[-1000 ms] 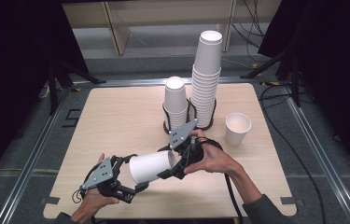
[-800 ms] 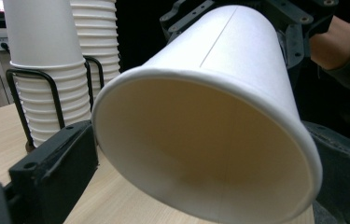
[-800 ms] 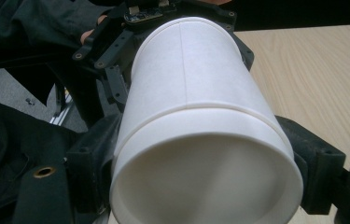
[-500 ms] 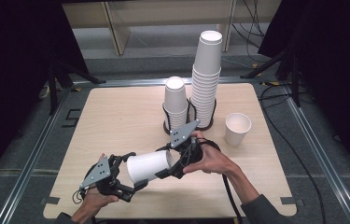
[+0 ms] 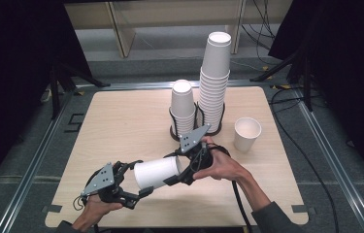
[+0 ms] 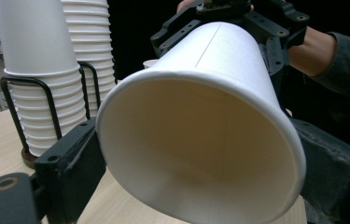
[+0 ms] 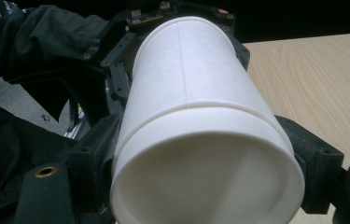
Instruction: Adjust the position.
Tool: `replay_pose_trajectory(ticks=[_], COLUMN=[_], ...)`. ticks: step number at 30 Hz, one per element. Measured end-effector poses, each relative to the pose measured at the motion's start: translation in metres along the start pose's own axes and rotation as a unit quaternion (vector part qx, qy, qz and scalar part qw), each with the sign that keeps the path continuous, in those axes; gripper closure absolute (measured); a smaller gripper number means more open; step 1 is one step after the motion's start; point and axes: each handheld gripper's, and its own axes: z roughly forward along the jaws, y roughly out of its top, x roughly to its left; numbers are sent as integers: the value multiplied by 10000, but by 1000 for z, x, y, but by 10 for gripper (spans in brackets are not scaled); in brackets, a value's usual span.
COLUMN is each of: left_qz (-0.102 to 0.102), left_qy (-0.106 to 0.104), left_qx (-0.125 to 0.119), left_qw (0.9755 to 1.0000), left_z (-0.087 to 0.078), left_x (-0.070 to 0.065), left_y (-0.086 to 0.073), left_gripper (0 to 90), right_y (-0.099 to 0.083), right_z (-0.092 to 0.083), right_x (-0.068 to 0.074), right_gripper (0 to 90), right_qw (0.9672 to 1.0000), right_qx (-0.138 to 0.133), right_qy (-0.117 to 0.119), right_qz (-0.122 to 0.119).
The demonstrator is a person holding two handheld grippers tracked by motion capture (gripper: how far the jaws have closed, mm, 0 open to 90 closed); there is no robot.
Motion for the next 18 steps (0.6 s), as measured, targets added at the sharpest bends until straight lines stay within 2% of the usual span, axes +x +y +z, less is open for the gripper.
replay_pose_trajectory(ticks=[1,3,6,9,12,13,14,16,18], left_qz=[27,104,180,220,292,314,275,368,328], left_qy=[-14,-60,-118,-158,-195,-226,-215,-221,-210], left_qx=[38,119,212,276,404,386,369,536,525], left_qw=[10000,9999,9995,9993,9986,9985,9987,9976,9979], left_z=[0,0,1,1,1,2,3,2,4], left_x=[0,0,-1,-3,-3,-3,-4,-3,-4], left_y=[0,0,0,0,1,0,-1,-1,-1], left_gripper=[115,125,131,134,137,137,138,138,139], right_y=[0,0,-1,-2,-3,-4,-4,-5,-6], right_z=[0,0,1,2,4,4,5,6,8], right_x=[-1,-1,0,2,1,2,2,2,1], right_gripper=[244,238,234,234,235,236,235,233,216], right_qw=[10000,9999,9995,9990,9985,9983,9981,9973,9971], right_qx=[-9,70,274,445,528,581,608,717,758], right_qy=[-5,-14,-32,13,80,44,88,97,92], right_qz=[-95,-137,-134,-12,-104,-47,-91,-80,-71])
